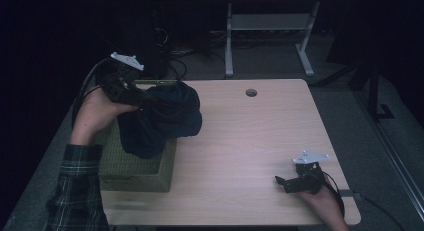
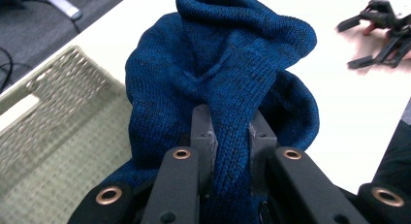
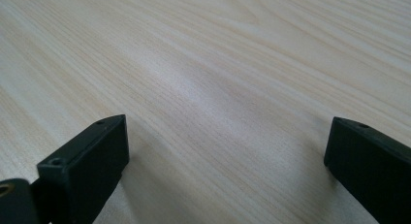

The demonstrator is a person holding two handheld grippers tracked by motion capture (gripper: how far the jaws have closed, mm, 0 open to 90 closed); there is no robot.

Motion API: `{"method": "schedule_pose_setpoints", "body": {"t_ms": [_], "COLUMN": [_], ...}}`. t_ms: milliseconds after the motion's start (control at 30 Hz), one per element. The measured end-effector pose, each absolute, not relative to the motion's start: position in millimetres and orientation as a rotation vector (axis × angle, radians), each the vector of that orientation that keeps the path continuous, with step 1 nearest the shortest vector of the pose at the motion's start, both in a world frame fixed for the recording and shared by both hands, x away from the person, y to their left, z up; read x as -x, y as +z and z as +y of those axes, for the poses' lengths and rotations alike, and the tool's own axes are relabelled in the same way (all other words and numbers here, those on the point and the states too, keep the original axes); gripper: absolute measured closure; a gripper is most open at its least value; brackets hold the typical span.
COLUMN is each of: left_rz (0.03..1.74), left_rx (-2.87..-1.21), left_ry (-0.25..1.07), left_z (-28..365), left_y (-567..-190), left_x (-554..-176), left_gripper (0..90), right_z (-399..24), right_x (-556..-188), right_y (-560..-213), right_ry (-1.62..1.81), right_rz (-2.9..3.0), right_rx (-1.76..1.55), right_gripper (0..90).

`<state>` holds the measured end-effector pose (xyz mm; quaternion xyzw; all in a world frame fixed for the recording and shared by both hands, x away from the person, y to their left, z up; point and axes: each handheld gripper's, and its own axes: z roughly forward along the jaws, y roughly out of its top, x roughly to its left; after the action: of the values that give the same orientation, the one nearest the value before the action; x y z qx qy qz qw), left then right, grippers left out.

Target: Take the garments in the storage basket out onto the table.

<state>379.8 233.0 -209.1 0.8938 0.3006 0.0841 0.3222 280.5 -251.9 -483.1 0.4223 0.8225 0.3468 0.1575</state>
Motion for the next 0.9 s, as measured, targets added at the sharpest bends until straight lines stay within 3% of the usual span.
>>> {"method": "schedule_pose_setpoints", "body": {"t_ms": [900], "left_rz": [0.647], "left_rx": [-2.447], "left_ry": [0.121], "left_z": [139], "left_y": [-223], "left_x": [-390], "left_gripper": [78.2], "right_z": [-252], "right_x": [-281], "right_y": [-483], "right_ry": [0.995], "right_rz": [2.354], "right_rx": [-1.209], "right_gripper": [1.9]}}
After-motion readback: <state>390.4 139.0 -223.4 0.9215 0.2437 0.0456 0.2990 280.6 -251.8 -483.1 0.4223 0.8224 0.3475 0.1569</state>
